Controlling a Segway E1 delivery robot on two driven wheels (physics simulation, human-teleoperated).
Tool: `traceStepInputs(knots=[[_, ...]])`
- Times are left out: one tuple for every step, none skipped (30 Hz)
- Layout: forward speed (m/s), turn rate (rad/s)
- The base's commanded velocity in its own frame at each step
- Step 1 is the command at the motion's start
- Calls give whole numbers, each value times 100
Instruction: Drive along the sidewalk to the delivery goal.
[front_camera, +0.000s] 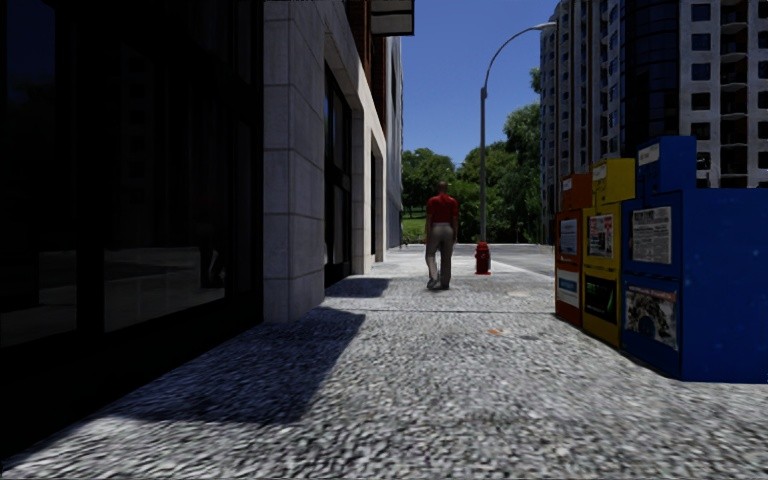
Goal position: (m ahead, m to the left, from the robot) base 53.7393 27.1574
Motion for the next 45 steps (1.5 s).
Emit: traceStepInputs(knots=[[200,0],[200,0],[200,0],[200,0],[200,0],[200,0],[200,0],[200,0],[200,0],[200,0],[200,0],[200,0],[200,0],[200,0],[200,0],[200,0],[200,0],[200,0],[200,0],[200,0],[200,0],[200,0],[200,0],[200,0],[200,0],[200,0],[200,0],[200,0],[200,0],[200,0],[200,0],[200,0],[200,-15],[200,-22],[200,-24],[200,-24],[200,-25],[200,-25],[200,-25],[200,-17],[200,-17],[200,0],[200,0],[200,0],[200,0]])
